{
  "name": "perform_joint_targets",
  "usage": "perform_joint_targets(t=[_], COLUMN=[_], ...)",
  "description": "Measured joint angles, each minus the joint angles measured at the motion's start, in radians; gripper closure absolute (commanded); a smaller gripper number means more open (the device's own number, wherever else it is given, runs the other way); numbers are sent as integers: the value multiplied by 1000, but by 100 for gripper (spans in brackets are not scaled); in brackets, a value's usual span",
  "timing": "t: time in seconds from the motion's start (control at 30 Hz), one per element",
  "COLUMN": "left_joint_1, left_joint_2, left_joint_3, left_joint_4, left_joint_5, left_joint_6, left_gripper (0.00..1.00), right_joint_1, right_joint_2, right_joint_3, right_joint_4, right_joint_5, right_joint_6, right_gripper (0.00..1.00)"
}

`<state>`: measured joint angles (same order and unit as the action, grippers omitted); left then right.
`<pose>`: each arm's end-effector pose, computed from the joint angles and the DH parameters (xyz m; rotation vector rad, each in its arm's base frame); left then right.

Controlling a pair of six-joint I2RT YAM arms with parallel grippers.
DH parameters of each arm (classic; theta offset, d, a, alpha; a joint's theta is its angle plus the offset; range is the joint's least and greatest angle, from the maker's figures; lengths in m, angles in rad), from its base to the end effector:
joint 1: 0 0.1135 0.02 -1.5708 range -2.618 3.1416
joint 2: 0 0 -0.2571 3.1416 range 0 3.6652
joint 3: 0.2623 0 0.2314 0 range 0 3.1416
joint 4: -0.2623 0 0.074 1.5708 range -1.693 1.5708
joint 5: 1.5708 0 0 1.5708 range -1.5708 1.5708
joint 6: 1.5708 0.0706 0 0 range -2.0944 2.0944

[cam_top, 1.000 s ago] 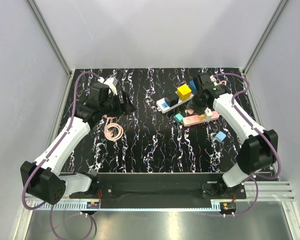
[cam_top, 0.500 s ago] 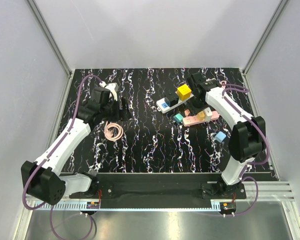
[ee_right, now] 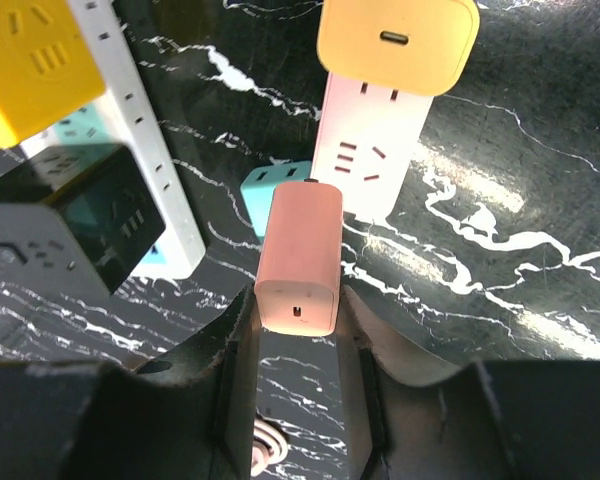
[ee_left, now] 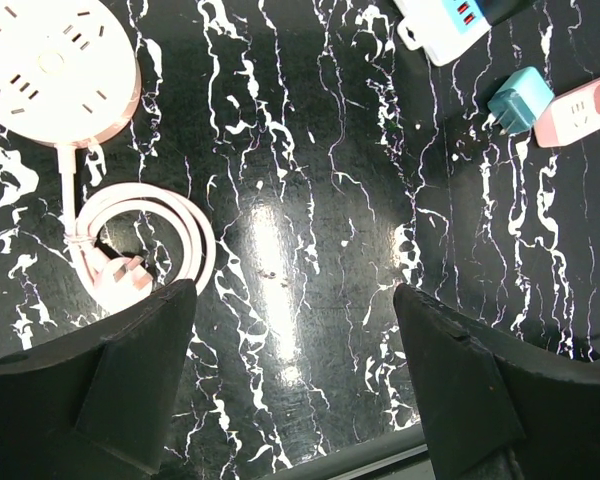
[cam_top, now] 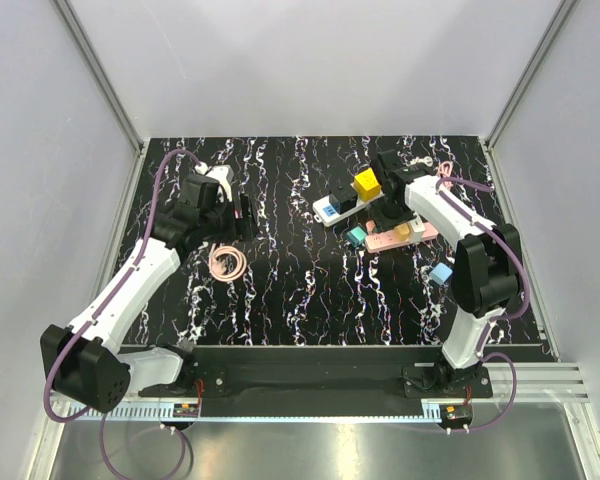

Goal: Insert the plug

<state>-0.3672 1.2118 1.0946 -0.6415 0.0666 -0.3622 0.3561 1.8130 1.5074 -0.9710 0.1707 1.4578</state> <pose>0.2442 -0.0990 0.2883 0.0399 2.3693 -0.4371 0.3364 0.1123 0.2157 1.5073 2.3854 0.1805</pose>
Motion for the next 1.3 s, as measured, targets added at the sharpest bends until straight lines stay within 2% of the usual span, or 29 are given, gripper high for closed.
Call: perform_joint_targets(t=[1.3], left_joint_1=[0], left_joint_2=[0], left_joint_3=[-9], left_joint_4=[-2], left_joint_5=[-31], left_joint_6=[0], left_gripper=[14], right_joint_1=[-47], right_joint_2=[-38], right_joint_3=[-154], right_joint_4=[112], right_joint_5=[-67], right_joint_6=[46], right_gripper=[100])
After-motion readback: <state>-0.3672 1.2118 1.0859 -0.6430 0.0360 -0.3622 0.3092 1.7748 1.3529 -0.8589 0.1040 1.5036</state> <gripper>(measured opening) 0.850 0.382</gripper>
